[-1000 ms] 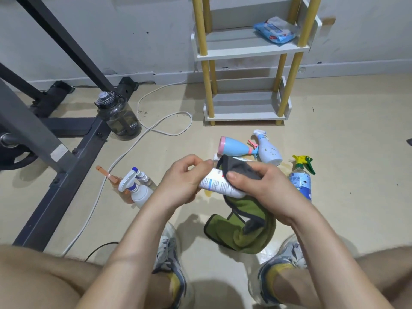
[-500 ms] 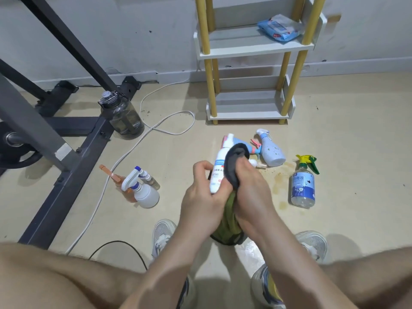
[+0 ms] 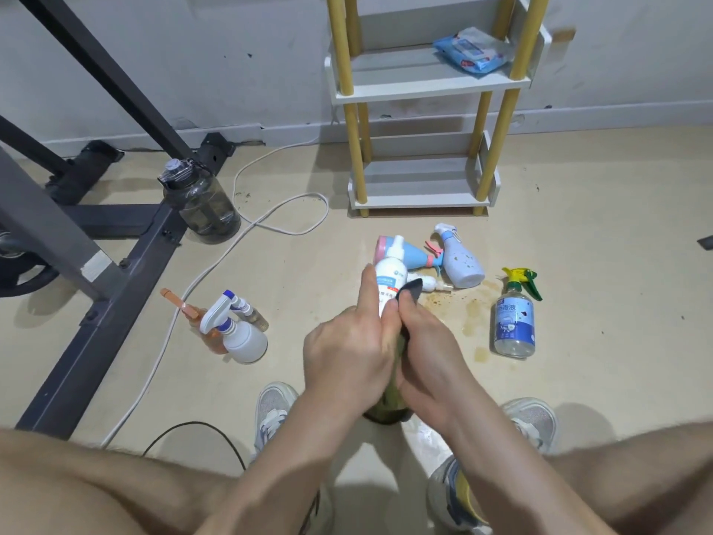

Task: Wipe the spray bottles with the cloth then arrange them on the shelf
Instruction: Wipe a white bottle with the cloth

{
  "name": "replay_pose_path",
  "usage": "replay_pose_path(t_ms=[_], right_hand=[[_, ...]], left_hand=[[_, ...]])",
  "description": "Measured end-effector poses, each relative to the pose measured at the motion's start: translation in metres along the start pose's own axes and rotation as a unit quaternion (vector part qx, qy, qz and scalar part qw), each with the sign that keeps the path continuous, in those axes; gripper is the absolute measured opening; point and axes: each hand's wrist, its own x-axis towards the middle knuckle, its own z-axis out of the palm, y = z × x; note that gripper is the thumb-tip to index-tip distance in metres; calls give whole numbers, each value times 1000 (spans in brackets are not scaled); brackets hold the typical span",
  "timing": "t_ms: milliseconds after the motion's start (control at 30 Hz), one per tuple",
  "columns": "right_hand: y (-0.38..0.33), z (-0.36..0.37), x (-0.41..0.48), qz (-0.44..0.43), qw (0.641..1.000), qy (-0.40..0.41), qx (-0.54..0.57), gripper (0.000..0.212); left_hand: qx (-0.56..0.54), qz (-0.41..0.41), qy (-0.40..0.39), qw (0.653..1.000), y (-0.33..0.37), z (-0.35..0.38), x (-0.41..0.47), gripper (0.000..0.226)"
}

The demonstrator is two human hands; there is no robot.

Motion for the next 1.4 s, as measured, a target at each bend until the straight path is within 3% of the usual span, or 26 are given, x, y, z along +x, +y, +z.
replay_pose_path(t_ms=[67, 133, 233, 300, 400, 533, 667, 767, 867, 933, 1000, 1067, 1133, 1267, 1400], right_hand=[[-6, -7, 4, 11, 999, -8, 30, 37], [-15, -17, 12, 5, 999, -6, 39, 41], [-29, -24, 17, -4, 998, -58, -31, 37], [-38, -28, 17, -2, 988, -117, -98, 29], [-50, -29, 14, 11, 966, -170, -193, 21], [-51, -20, 15, 14, 969, -107, -223, 10], [-40, -13, 20, -45, 988, 15, -148, 12], [-17, 7, 16, -140, 984, 78, -74, 25], [14, 27, 14, -239, 949, 119, -167, 37], [17, 28, 16, -242, 942, 137, -188, 44], [1, 26, 21, -213, 958, 148, -119, 31], [-13, 20, 28, -189, 970, 142, -52, 34], [-7, 21, 29, -185, 976, 104, -45, 26], [20, 20, 18, -147, 986, 40, -73, 40], [-5, 12, 32, -179, 973, 103, -100, 34]], left_hand=[[18, 36, -57, 998, 4, -14, -3, 67], [-33, 58, -95, 993, 3, -21, -2, 64], [-115, 91, -57, 988, -4, -38, 17, 48], [-68, 138, -54, 987, -15, -47, 35, 46], [46, 183, -182, 965, -32, -60, 53, 50], [65, 219, -218, 949, -41, -59, 43, 65], [75, 151, -183, 968, -40, -49, 38, 55], [41, -7, -179, 983, -26, -32, 39, 54], [-7, -114, -196, 974, -2, -16, 31, 42], [-16, -100, -181, 978, 6, -13, 20, 36], [-4, -72, -136, 988, 7, -13, 5, 40], [-18, -56, -101, 993, 10, -13, -7, 44], [-58, -86, -112, 988, 12, -12, 0, 42], [-52, -149, -157, 975, 3, -6, 32, 44], [-79, -135, -153, 976, 17, -6, 7, 39]])
